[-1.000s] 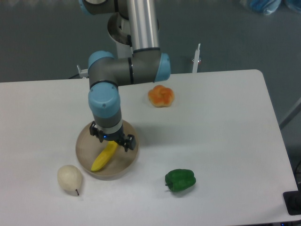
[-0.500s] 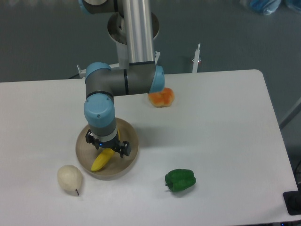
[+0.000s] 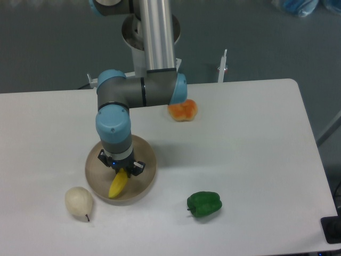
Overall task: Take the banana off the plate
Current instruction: 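Lower the gripper onto the banana and close it, then lift the grasped banana up off the plate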
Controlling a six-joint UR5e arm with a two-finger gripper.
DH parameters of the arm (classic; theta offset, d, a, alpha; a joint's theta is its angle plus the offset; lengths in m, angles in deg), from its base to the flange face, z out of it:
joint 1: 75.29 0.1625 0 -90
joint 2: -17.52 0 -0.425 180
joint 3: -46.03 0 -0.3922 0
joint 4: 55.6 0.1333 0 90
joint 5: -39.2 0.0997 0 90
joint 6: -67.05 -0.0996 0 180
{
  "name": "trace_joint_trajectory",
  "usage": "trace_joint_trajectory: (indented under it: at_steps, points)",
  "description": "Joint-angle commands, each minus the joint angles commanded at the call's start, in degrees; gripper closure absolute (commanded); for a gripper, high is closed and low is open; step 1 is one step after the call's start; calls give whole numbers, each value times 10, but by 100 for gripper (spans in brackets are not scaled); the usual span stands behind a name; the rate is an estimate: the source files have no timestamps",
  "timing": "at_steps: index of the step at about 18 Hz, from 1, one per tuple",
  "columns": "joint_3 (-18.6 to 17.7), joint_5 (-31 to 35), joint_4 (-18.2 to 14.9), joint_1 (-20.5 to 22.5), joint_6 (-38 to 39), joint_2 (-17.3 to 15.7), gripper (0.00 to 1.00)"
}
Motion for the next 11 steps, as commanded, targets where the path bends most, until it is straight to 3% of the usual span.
trace_joint_trajectory:
  at_steps: [3,8,11]
  points:
    - [5,-25,-11,38,-15,-30,100]
    - [34,-19,-83,105,-131,-45,100]
    - [42,-5,-80,154,-245,-45,100]
